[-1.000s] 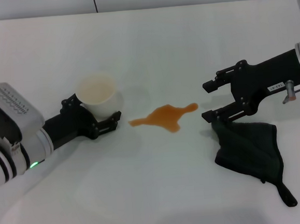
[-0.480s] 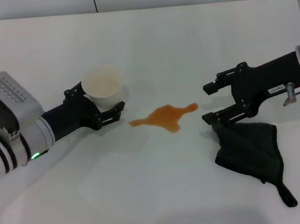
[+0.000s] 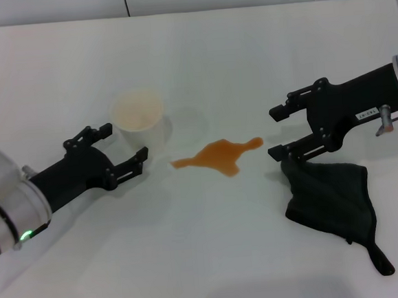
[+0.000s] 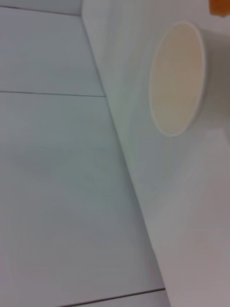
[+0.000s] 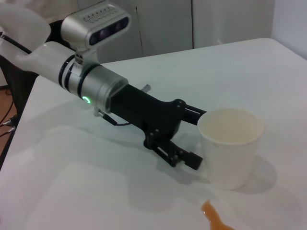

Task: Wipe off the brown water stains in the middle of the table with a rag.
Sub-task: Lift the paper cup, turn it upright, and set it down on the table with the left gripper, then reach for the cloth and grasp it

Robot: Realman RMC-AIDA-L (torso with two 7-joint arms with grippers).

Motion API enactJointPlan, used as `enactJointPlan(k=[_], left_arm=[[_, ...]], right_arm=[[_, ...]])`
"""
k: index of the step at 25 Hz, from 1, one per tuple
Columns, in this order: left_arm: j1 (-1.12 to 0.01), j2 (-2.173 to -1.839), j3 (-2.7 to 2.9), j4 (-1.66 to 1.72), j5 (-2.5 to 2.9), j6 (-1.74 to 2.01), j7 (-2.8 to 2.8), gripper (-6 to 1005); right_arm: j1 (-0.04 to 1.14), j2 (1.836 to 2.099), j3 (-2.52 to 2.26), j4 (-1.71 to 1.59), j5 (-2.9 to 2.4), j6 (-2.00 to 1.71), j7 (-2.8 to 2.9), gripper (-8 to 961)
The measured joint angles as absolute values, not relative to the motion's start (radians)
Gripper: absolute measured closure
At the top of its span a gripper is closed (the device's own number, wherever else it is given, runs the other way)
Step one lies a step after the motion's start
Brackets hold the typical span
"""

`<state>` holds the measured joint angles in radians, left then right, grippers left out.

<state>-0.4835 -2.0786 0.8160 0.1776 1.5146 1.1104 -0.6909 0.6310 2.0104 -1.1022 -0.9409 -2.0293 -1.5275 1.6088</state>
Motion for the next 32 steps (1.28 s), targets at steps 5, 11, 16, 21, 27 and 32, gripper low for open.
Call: enactJointPlan(k=[5, 11, 16, 21, 27, 32], left_arm=[[-0.411, -2.072, 0.819, 0.252, 1.522, 1.207, -0.733, 117], [-0.297, -2.032, 0.824, 0.465, 1.667, 1.438, -0.946, 118], [-0.242, -2.016, 0.822, 0.687, 1.821, 1.624, -1.137, 118], [-0.266, -2.003, 0.822, 0.820, 1.941, 1.752, -1.233, 119], [-0.294, -1.982, 0.818, 0.826, 1.951, 1.788, -1.253, 119], [-0.305, -1.978, 0.822, 0.830, 1.954, 1.784, -1.249, 119]], right_arm=[[0.634, 2.009, -1.101, -0.955, -2.034, -1.533, 1.635, 212], [0.615, 2.008, -1.138, -1.060, -2.093, -1.553, 1.769, 212], [0.615, 2.010, -1.230, -1.124, -2.207, -1.540, 1.961, 212], [0.625, 2.012, -1.308, -1.149, -2.303, -1.527, 2.107, 212], [0.658, 2.013, -1.413, -1.197, -2.375, -1.539, 2.291, 213], [0.659, 2.014, -1.510, -1.260, -2.401, -1.566, 2.396, 213]])
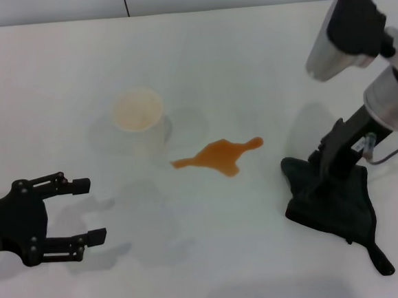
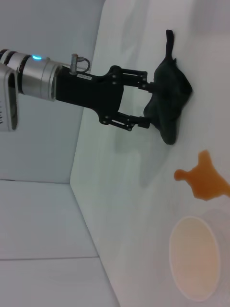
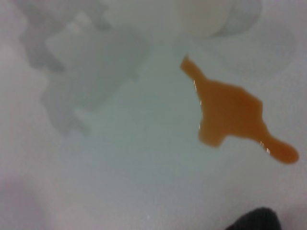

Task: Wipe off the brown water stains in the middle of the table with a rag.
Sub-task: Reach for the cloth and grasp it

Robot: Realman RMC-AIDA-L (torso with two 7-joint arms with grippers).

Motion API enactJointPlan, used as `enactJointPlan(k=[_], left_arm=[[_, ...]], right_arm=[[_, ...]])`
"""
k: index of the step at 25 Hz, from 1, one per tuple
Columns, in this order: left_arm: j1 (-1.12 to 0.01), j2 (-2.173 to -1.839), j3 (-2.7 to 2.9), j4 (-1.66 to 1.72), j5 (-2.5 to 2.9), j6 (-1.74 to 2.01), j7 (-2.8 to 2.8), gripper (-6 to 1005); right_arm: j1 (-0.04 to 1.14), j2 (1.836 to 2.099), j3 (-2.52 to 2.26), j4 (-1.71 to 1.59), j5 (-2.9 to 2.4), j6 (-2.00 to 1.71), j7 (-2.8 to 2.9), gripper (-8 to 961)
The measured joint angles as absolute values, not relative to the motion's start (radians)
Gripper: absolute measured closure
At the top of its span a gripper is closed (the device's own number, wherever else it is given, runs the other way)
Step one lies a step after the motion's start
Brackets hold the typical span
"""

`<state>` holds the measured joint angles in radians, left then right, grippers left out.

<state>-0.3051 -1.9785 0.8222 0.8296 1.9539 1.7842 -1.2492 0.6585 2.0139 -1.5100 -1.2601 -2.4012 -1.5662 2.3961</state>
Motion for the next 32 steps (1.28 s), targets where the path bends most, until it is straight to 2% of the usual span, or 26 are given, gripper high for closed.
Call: enactJointPlan(k=[9, 12, 17, 22, 32], left_arm=[[-0.356, -1.998, 0.825, 0.831, 2.048, 1.792, -1.269, 120], [-0.359, -2.002, 0.825, 0.831, 2.051, 1.787, -1.268, 120], [-0.363, -2.005, 0.824, 0.832, 2.052, 1.784, -1.265, 120], [-0.364, -2.006, 0.823, 0.832, 2.053, 1.775, -1.262, 120], [-0.366, -2.006, 0.826, 0.833, 2.053, 1.770, -1.262, 120]], right_arm=[[0.659, 2.017, -1.558, -1.251, -2.456, -1.548, 2.458, 213], [0.660, 2.017, -1.560, -1.249, -2.464, -1.548, 2.463, 315], [0.665, 2.018, -1.593, -1.249, -2.461, -1.558, 2.472, 408], [0.671, 2.021, -1.636, -1.246, -2.465, -1.550, 2.489, 650], [0.679, 2.022, -1.669, -1.244, -2.481, -1.498, 2.515, 839]])
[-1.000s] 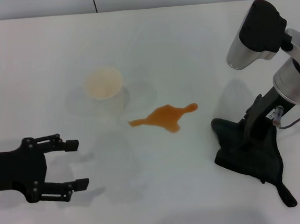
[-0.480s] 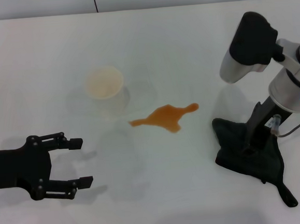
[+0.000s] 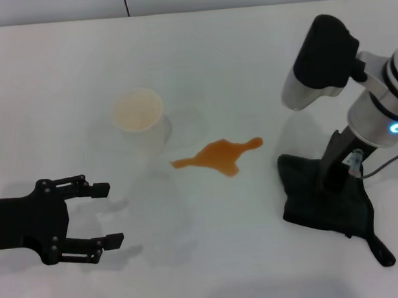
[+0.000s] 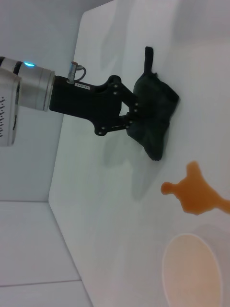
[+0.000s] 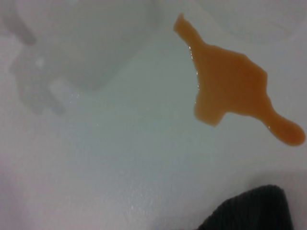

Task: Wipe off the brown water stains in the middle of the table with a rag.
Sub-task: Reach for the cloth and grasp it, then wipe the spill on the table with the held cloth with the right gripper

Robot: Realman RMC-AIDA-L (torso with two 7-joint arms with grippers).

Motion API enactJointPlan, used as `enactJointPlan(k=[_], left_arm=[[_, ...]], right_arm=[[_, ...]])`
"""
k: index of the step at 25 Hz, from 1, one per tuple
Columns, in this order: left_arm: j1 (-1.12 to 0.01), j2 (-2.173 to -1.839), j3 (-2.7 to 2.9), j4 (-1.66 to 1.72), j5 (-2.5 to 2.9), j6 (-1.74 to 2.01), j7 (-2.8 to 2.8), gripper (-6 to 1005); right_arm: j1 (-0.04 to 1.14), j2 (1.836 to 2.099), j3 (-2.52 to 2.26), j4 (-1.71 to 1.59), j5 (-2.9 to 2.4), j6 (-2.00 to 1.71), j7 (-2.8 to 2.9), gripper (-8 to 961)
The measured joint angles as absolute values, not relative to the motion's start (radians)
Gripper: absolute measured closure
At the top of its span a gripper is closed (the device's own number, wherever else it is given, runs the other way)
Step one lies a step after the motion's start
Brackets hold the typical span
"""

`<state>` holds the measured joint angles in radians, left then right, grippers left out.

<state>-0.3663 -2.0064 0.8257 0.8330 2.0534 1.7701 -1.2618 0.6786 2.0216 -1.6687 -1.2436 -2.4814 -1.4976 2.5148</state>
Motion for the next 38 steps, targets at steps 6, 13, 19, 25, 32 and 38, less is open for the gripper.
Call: enactJointPlan(k=[6, 13, 19, 25, 32, 38], left_arm=[[-0.365, -2.006, 0.823, 0.833, 2.054, 1.772, -1.262, 121], [-0.356, -2.005, 0.823, 0.833, 2.053, 1.780, -1.253, 121], [-0.353, -2.006, 0.822, 0.833, 2.053, 1.793, -1.252, 121], [-0.352, -2.002, 0.820, 0.833, 2.048, 1.802, -1.252, 121], [-0.361, -2.000, 0.819, 0.833, 2.047, 1.805, -1.254, 122], [-0.365, -2.001, 0.819, 0.833, 2.049, 1.803, -1.254, 122]], right_arm=[[0.745, 2.023, -1.689, -1.218, -2.479, -1.433, 2.515, 887], [0.996, 2.023, -1.685, -0.958, -2.488, -1.276, 2.509, 893], [1.164, 2.028, -1.708, -0.741, -2.460, -1.190, 2.464, 893], [1.178, 2.028, -1.852, -0.776, -2.304, -1.198, 2.457, 893], [1.179, 2.028, -1.981, -0.843, -2.155, -1.194, 2.453, 893], [1.190, 2.028, -2.003, -0.777, -2.190, -1.118, 2.451, 893]])
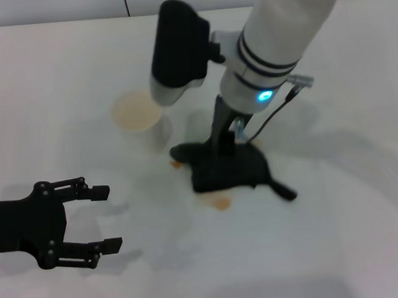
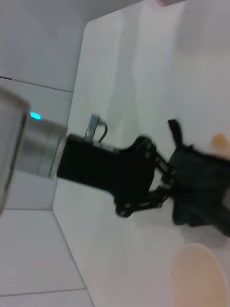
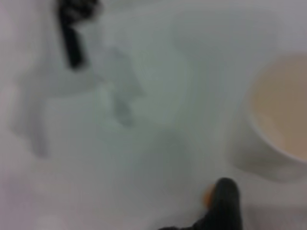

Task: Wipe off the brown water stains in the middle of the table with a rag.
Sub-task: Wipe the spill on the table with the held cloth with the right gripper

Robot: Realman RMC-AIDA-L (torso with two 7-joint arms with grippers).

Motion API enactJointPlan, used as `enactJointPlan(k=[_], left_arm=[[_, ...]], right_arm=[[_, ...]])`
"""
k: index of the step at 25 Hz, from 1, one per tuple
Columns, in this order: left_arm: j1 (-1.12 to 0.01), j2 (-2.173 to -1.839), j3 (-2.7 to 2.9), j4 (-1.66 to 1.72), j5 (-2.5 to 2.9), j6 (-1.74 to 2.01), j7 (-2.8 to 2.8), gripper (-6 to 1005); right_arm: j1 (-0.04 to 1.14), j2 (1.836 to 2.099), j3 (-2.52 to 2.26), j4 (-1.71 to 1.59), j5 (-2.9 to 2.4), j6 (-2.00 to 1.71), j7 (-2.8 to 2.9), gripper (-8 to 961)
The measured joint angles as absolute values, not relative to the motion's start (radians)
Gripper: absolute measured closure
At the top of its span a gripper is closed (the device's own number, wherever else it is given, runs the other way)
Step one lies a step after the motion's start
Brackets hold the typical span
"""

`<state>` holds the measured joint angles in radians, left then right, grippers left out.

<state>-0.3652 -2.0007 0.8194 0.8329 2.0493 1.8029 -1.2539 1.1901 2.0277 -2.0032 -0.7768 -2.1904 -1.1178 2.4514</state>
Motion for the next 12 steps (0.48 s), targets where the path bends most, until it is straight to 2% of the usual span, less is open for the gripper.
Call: enactJointPlan(k=[12], left_arm=[[-0.369, -2.002, 0.818, 0.833, 2.050, 1.794, -1.252, 122]], right_arm=[[1.196, 2.028, -1.927, -0.718, -2.331, -1.086, 2.442, 894]])
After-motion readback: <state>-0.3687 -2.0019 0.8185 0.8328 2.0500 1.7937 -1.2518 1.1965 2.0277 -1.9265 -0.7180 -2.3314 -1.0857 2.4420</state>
